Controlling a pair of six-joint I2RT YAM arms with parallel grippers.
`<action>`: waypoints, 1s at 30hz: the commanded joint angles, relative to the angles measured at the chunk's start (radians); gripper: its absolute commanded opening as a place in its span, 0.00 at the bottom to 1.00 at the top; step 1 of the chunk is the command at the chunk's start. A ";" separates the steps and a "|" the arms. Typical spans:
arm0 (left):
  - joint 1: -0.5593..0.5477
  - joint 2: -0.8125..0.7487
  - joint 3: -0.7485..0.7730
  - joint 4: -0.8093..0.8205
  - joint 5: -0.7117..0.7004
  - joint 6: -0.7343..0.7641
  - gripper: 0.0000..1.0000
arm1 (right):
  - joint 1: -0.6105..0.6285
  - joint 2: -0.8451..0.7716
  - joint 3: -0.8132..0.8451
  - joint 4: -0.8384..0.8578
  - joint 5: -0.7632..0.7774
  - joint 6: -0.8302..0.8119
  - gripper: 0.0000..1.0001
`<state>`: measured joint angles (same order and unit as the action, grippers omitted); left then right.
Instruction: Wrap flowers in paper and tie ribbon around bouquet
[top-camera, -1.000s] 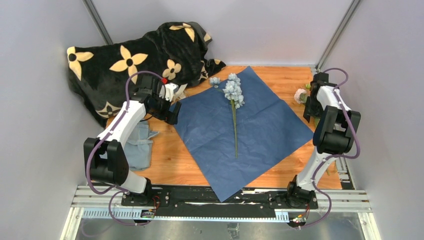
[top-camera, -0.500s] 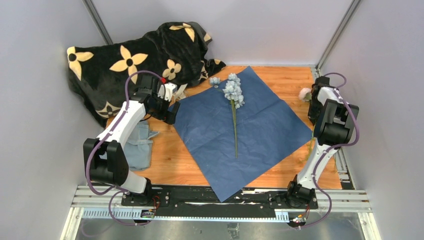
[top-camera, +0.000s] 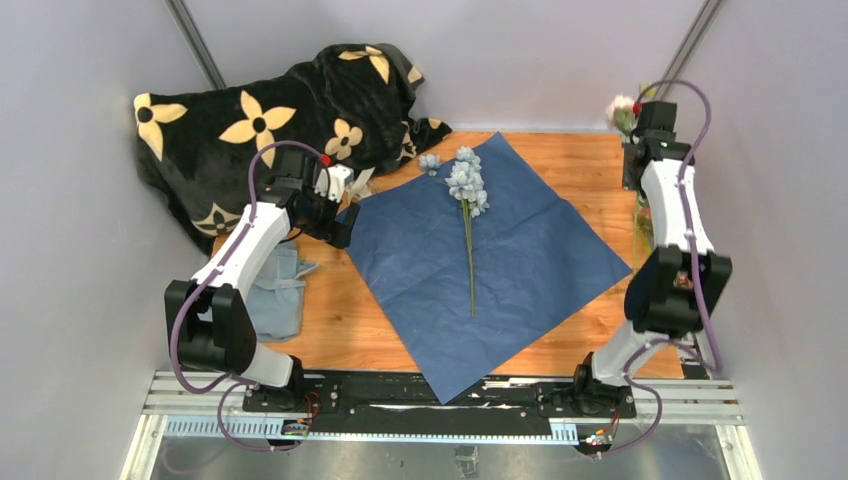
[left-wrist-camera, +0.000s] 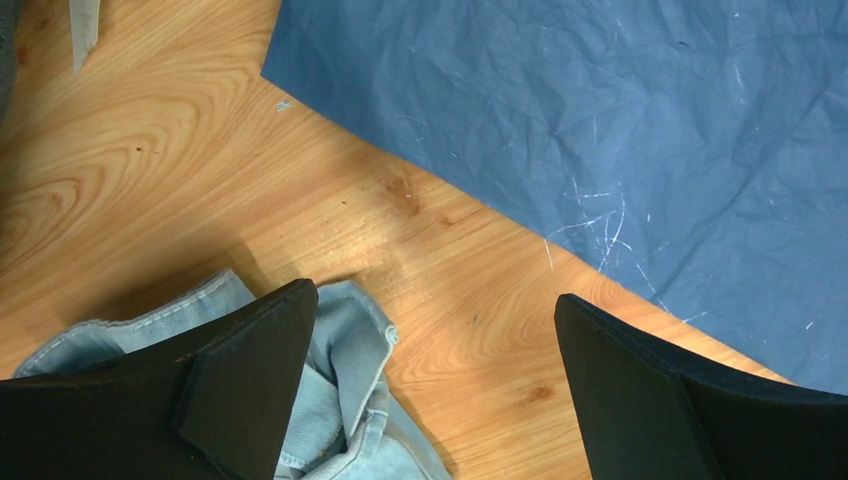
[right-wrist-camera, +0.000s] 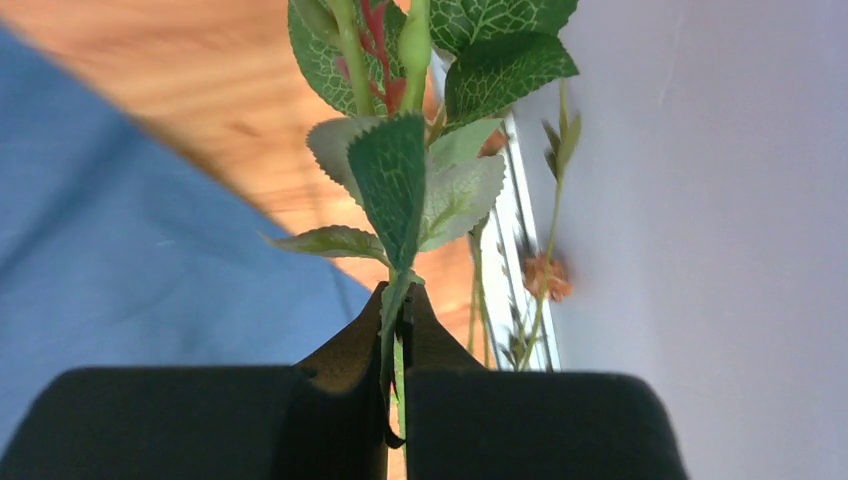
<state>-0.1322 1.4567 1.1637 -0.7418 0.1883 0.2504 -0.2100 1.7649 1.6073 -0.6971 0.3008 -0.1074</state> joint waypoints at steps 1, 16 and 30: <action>0.005 -0.037 -0.015 0.011 0.013 0.000 1.00 | 0.039 -0.245 -0.020 0.053 -0.321 -0.048 0.00; 0.005 -0.072 -0.027 0.020 0.019 0.012 1.00 | 0.445 -0.383 -0.262 0.343 -0.779 0.500 0.00; 0.006 -0.150 -0.102 0.041 0.042 0.017 1.00 | 0.654 0.206 0.046 0.209 -0.410 0.483 0.00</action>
<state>-0.1322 1.3327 1.0733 -0.7193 0.2035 0.2581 0.4442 1.8973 1.6066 -0.4221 -0.2337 0.3550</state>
